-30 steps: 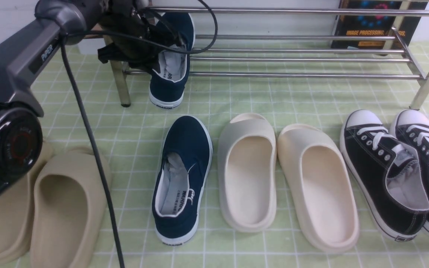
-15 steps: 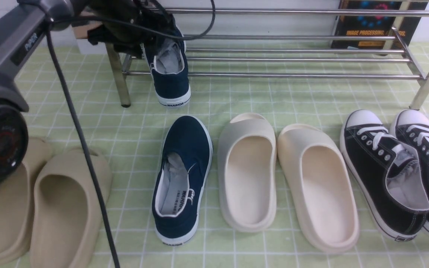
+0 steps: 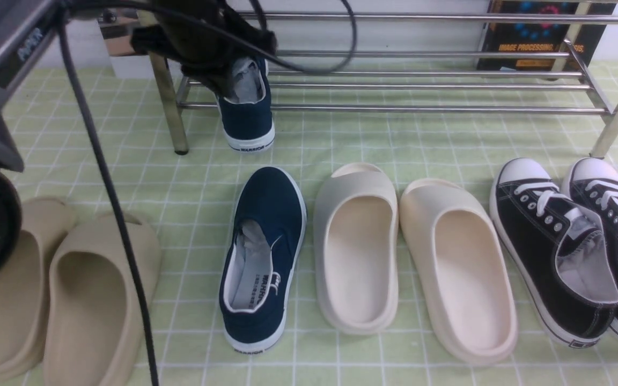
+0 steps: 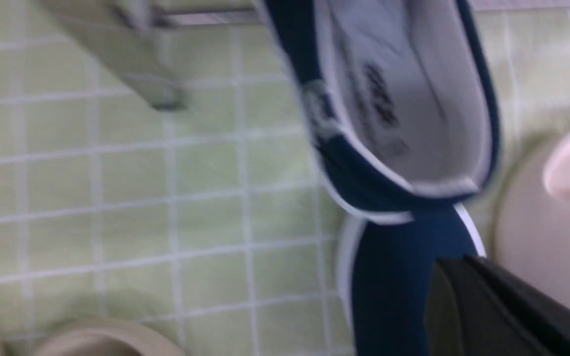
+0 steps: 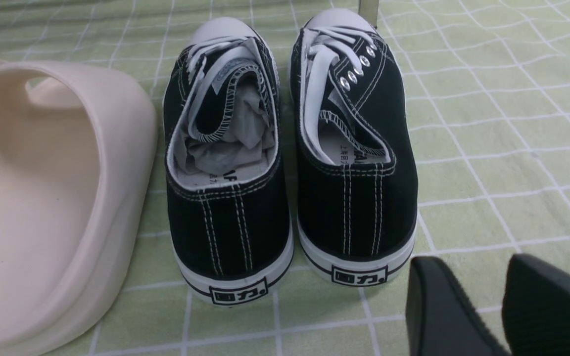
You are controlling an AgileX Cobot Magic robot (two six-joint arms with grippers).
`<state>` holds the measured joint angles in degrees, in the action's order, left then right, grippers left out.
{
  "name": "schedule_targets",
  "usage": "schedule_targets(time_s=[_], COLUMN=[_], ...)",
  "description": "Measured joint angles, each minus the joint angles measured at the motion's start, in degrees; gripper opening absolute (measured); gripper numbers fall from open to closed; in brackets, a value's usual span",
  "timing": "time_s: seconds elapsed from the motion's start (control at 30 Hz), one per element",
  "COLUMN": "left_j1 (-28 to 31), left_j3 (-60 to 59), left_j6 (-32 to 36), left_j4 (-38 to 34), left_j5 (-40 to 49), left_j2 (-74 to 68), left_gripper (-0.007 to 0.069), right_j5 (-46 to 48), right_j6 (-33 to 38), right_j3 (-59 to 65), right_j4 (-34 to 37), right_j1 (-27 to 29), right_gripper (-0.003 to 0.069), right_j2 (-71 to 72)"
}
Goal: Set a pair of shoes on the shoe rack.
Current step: Use the left arm to put a shoe into the shoe rack
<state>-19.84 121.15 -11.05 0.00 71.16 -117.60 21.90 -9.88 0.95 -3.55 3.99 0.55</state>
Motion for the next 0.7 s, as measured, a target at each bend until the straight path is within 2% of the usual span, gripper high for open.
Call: schedule_targets(time_s=[0.1,0.3,0.4,0.7], left_j1=[-2.7,-2.6,-1.6,3.1], left_j3=[-5.9,-8.3,-8.5,-8.6], left_j6=[0.3,-2.6,-6.8,-11.6], left_j4=[0.0,4.8,9.0,10.1], left_j5=[-3.9,-8.9,-11.2,-13.6], left_j2=[-0.1,-2.0,-3.4,-4.1], left_gripper=[-0.0013,-0.0013,-0.0013,-0.0013], right_j5=[0.0,0.1,0.1,0.1], right_j6=[0.0,0.0,0.0,0.0], right_j3=[0.0,0.0,0.0,0.0], right_j4=[0.0,0.0,0.0,0.0], right_j1=[0.0,0.0,0.0,0.0], right_gripper=[0.0239,0.0239,0.0239,0.0239], right_j2=[0.0,0.0,0.0,0.0])
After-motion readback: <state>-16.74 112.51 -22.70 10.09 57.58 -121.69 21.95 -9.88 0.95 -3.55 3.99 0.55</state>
